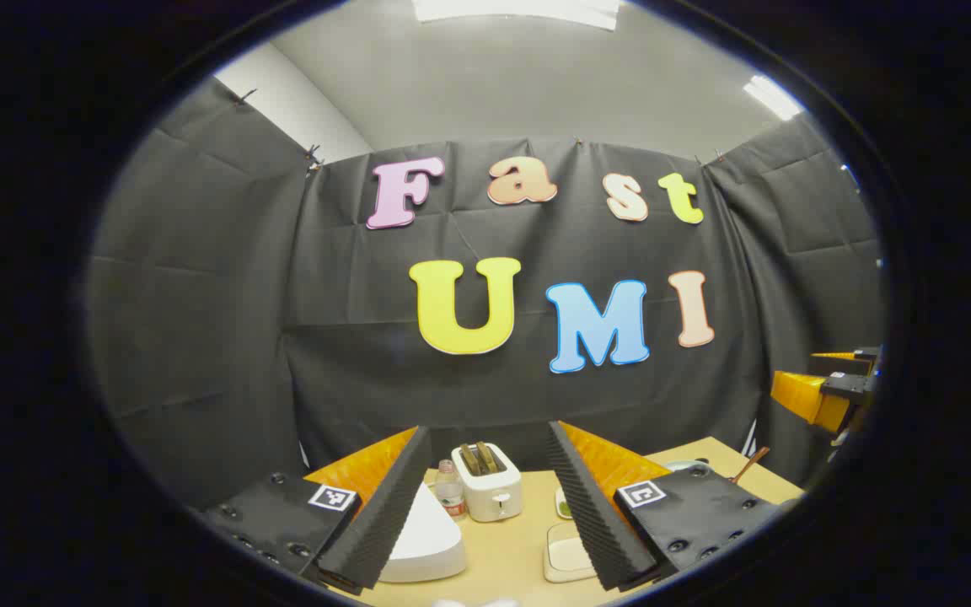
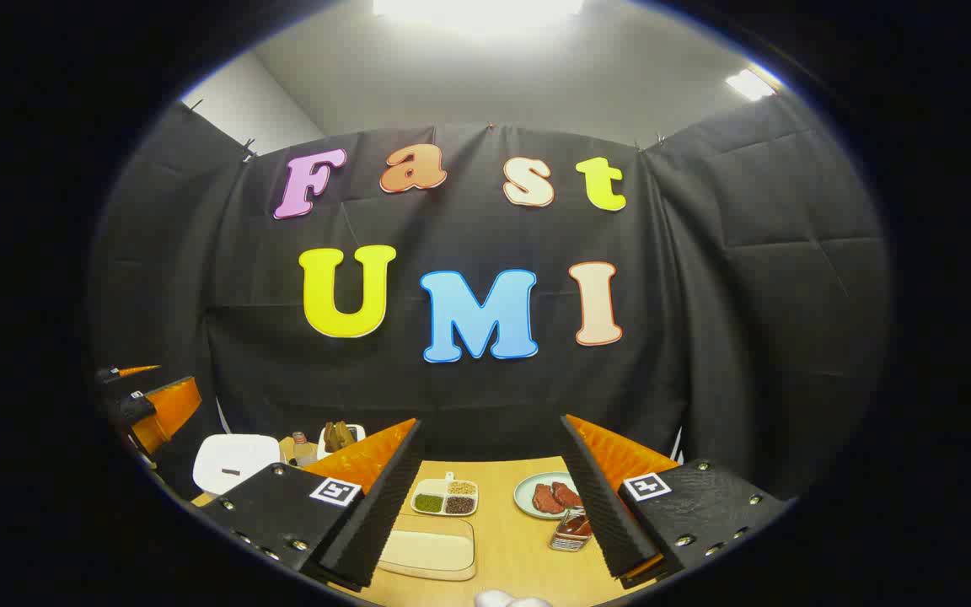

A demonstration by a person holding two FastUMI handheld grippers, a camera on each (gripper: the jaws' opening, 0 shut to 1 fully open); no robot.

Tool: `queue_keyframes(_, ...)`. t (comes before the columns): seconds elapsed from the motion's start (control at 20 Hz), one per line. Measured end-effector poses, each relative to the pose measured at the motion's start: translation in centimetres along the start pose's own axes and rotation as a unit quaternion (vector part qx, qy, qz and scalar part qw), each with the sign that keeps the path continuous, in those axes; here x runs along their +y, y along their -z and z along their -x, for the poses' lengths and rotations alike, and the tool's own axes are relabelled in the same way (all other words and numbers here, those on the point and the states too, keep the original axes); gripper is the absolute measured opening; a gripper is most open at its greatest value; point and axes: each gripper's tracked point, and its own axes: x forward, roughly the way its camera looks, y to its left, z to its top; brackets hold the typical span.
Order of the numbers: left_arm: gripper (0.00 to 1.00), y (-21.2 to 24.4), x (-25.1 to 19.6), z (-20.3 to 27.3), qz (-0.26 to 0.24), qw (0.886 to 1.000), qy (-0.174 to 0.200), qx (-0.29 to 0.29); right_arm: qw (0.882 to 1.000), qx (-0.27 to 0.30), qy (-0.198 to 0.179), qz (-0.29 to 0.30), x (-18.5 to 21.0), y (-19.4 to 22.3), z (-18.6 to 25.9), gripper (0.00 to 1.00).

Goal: Close the left gripper, press the button to open the rice cooker; take a wooden spoon from the chopstick holder with the right hand, scoop a spoonful of rice and pour it into the rice cooker, then put the wooden spoon back into the chopstick holder.

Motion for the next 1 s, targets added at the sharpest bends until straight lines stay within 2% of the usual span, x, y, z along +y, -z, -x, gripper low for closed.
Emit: queue_keyframes(1.0, 0.97, 0.6, 0.6, -0.3, 0.003, 1.0, -0.012, 0.006, 1.0, -0.001, -0.001, 0.008, 0.0, -0.4, 0.3, 0.97)
